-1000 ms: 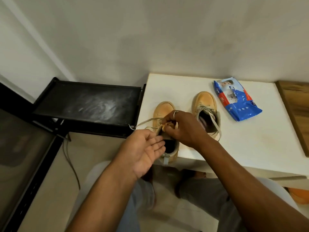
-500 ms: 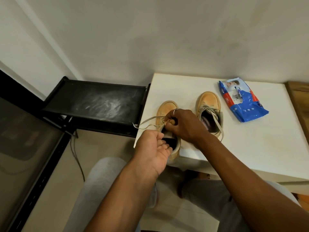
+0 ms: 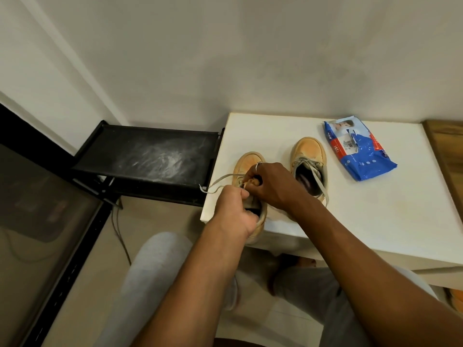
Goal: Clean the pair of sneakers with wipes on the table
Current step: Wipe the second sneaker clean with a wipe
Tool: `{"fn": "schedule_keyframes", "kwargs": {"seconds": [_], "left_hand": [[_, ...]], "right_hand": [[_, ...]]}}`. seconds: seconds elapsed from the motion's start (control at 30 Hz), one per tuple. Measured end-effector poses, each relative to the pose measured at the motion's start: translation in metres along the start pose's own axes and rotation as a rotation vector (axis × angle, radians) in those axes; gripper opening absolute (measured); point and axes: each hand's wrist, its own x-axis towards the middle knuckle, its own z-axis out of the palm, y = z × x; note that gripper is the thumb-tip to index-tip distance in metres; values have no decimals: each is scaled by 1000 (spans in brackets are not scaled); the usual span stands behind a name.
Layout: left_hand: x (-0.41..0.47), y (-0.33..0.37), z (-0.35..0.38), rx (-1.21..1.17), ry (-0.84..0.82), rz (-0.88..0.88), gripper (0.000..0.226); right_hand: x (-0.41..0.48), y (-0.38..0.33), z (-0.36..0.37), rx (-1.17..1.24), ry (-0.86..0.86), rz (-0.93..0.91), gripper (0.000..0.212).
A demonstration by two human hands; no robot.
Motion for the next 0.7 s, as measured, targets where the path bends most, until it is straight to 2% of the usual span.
{"fn": "schedule_keyframes", "kwargs": {"seconds": [0.2, 0.47, 0.7], "left_hand": [[19, -7, 14, -96, 99, 94, 38], [23, -11, 23, -246, 69, 121, 16], [35, -6, 19, -273, 20, 75, 33]], "right_hand": [[1, -3, -4, 11, -17, 13, 20], [-4, -1, -8, 21, -8, 4, 19], [-4, -2, -7, 81, 1, 0, 16]]}}
